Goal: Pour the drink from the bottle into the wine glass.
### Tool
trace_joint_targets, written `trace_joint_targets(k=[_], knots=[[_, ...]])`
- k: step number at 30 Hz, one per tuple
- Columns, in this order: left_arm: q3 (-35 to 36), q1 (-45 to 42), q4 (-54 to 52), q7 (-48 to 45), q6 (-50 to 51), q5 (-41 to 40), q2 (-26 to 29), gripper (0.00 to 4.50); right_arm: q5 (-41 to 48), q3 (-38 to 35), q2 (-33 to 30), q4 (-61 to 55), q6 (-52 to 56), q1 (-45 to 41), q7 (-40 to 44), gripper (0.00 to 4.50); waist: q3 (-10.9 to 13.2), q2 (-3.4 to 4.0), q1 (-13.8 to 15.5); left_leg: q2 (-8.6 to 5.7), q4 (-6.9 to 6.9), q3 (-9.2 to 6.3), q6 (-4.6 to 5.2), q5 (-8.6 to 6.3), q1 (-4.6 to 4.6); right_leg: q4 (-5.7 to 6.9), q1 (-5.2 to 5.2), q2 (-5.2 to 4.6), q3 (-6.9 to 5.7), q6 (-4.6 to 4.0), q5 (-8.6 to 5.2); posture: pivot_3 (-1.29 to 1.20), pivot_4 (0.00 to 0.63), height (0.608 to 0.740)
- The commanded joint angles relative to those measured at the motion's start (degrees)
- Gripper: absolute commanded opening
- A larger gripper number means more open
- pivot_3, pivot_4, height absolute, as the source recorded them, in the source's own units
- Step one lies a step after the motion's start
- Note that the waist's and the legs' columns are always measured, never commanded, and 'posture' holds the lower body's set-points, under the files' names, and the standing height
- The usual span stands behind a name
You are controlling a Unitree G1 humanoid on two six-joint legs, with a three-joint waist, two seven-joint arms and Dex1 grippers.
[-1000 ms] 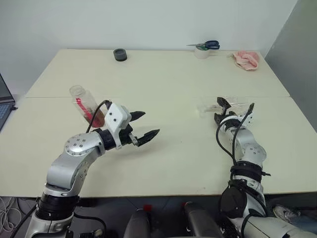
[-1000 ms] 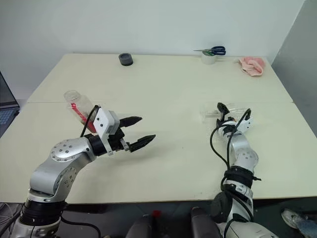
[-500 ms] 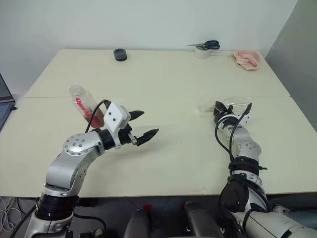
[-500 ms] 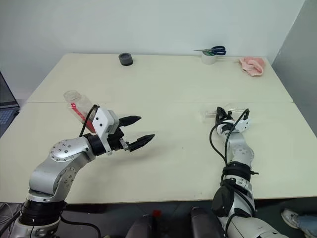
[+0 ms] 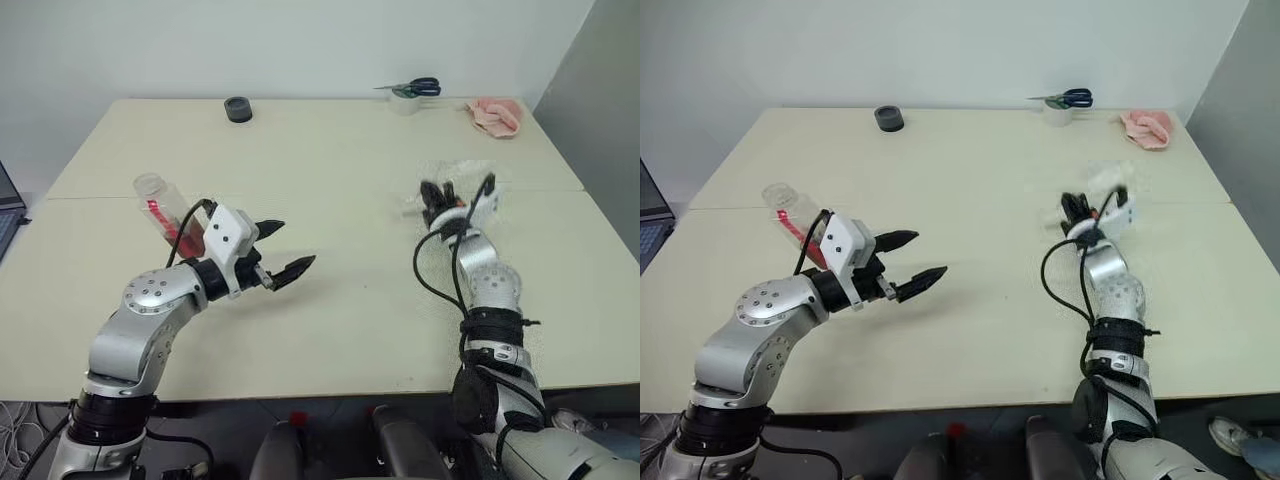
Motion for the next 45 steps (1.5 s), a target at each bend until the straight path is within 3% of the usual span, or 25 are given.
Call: trace_joint_targets(k=[1, 5, 12, 25, 37, 38, 40, 45], knots=[[3.9, 0.9, -2.1, 0.1, 0.1, -2.0, 0.7, 4.5, -13.9, 16.6, -3.6, -9.2, -5.8, 0.9, 10.3, 0.16, 0.0, -0.03, 0.0, 0.01, -0.04, 0.0, 0.0, 0.0, 0.03, -0.01, 0.01, 0.0, -0.01, -0.01, -0.01, 0.0, 0.15, 0.74], [7.2, 2.0, -2.8, -0.3, 1.2, -5.2, 0.9, 4.5, -24.4, 27.1, -4.4, -8.7, -15.6, 4.8, 16.8, 0.16, -0.1, -0.17, 0.2, 0.03, -0.28, -0.04, -0.01, 0.0, 0.15, -0.04, 0.07, -0.01, -0.09, -0.12, -0.09, 0.0, 0.15, 0.74], [13.0, 7.2, -7.4, 0.5, 3.3, -11.5, 0.9, 4.5, -33.7, 31.0, -2.7, 6.9, -32.6, 8.2, 22.6, 0.16, -0.1, -0.2, 0.6, -0.12, -0.15, 0.05, -0.02, 0.01, 0.1, -0.07, 0.11, -0.28, -0.08, -0.22, -0.03, 0.0, 0.15, 0.74], [17.0, 17.0, -14.9, 2.2, 7.7, -17.5, 3.5, 4.5, -39.5, 28.4, 2.5, 26.7, -42.8, 3.5, 22.8, 0.16, -0.1, -0.23, 0.1, 0.0, -0.14, -0.05, -0.02, 0.02, 0.26, 0.04, 0.17, -0.07, -0.09, -0.22, -0.03, 0.0, 0.15, 0.74], [16.5, 17.3, -14.4, 3.3, 7.2, -16.6, 4.0, 4.5, -41.7, 27.5, 2.0, 30.7, -43.7, 2.9, 23.0, 0.16, -0.1, -0.25, 0.1, 0.01, -0.09, -0.06, -0.03, 0.02, 0.33, 0.07, 0.25, -0.06, -0.09, -0.23, -0.02, 0.0, 0.15, 0.74], [16.4, 17.2, -14.3, 3.4, 7.0, -16.3, 4.1, 4.5, -41.6, 27.3, 2.0, 30.7, -43.6, 2.9, 23.0, 0.87, -0.1, -0.25, 0.1, 0.01, -0.09, -0.06, -0.03, 0.02, 0.33, 0.07, 0.26, -0.06, -0.09, -0.22, -0.02, 0.0, 0.15, 0.74], [16.2, 17.0, -13.9, 3.5, 6.6, -15.8, 4.1, 4.5, -41.7, 27.0, 1.9, 30.5, -43.4, 2.9, 22.9, 1.4, -0.1, -0.27, 0.1, 0.01, -0.09, -0.06, -0.03, 0.02, 0.34, 0.07, 0.26, -0.06, -0.09, -0.22, -0.02, 0.0, 0.15, 0.74], [15.7, 16.2, -13.0, 3.2, 6.5, -15.1, 4.3, 4.5, -41.4, 26.8, 1.3, 27.2, -42.3, 3.4, 24.1, 3.27, -0.1, -0.26, 0.2, 0.0, -0.1, -0.06, -0.03, 0.02, 0.27, 0.05, 0.2, -0.06, -0.09, -0.29, 0.01, 0.0, 0.15, 0.74]])
